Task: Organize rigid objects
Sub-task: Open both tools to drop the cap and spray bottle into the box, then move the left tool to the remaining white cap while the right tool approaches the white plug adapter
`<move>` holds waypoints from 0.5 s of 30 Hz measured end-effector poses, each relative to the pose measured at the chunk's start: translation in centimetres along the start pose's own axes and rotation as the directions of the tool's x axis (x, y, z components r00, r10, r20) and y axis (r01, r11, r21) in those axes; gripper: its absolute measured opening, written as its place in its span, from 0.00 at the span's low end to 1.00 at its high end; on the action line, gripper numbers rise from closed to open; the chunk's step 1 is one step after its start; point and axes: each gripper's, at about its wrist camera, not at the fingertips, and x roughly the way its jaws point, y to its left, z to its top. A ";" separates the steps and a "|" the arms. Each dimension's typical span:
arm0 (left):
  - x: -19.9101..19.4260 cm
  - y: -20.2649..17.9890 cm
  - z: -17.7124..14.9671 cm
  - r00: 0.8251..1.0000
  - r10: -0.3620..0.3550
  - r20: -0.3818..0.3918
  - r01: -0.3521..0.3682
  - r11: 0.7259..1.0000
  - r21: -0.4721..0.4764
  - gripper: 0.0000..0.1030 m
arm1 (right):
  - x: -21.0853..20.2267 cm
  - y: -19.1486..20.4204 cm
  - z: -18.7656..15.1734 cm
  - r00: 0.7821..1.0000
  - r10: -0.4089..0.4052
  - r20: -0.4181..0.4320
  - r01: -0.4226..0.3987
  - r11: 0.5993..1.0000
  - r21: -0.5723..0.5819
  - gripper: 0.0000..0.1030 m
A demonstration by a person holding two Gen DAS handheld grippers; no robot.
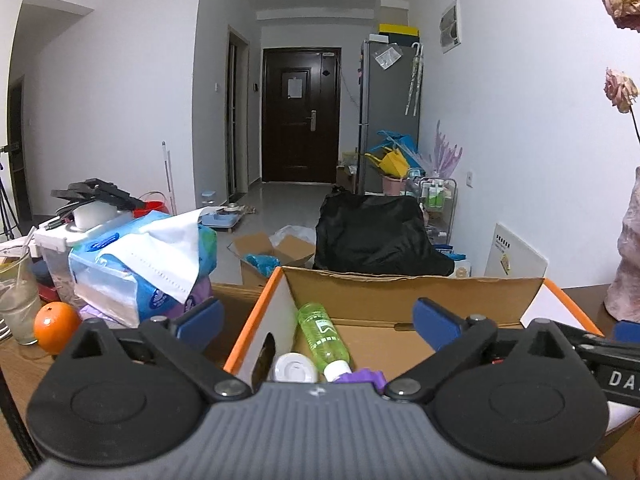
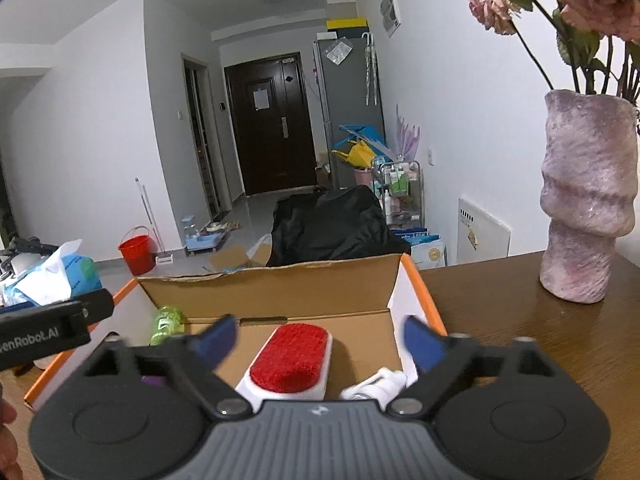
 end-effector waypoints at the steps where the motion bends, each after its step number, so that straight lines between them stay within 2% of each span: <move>1: 0.0 0.0 0.0 1.000 0.000 -0.002 0.000 1.000 -0.001 1.00 | -0.2 -0.1 0.0 1.000 -0.004 0.000 0.004 1.000 -0.004 0.98; 15: -0.5 -0.2 -0.2 1.000 -0.008 -0.010 0.008 1.000 -0.006 1.00 | -0.8 0.2 -0.1 1.000 0.000 0.003 0.000 0.999 -0.033 1.00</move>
